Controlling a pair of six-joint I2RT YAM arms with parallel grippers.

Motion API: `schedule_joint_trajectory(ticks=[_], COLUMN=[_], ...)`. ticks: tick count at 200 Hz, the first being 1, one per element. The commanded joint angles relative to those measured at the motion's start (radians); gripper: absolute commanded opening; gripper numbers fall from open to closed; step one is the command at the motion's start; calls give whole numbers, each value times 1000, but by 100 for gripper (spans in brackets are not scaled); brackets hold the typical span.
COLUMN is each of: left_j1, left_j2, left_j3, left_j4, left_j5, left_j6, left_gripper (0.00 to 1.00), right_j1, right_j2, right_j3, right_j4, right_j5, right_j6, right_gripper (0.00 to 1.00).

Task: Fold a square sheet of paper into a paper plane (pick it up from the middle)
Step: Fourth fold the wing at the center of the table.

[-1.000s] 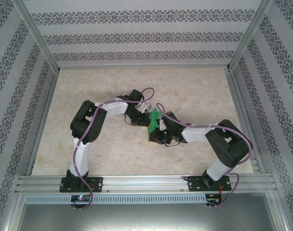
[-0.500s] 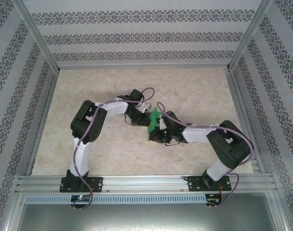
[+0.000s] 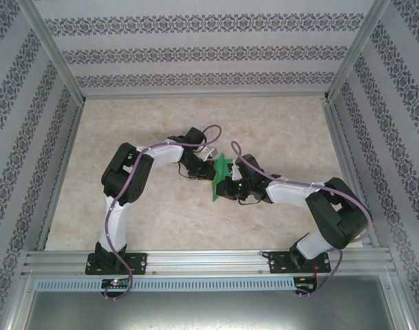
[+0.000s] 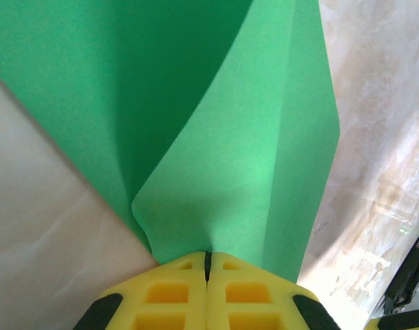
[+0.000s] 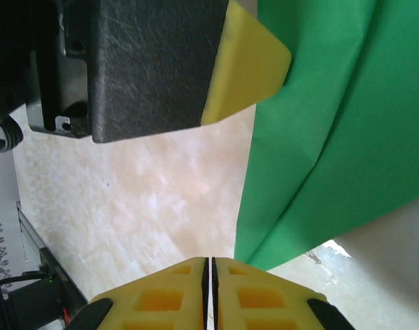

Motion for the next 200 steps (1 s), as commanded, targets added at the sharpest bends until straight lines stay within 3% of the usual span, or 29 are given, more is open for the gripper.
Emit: schedule_joint_trajectory(ticks=[1,43,119,200], left_j1=[-6,-3,-1,-1], left_j2=[116,112,114,114], left_j3=[-45,-52,-46,-47], left_j4=[-65,-63,-70,-69], left_j5=[-175,-177,-176,-175], left_j6=[32,32,35,34], left_gripper=[7,7,7,7], right_j1=[-4,9,16,22], right_j2=[32,112,75,157], right_j3=[2,30,26,63], right_j4=[41,83,76,64], right_j5=[-14,-34,-13,-26], right_j6=[15,29,31,15], right_gripper=[12,12,10,10])
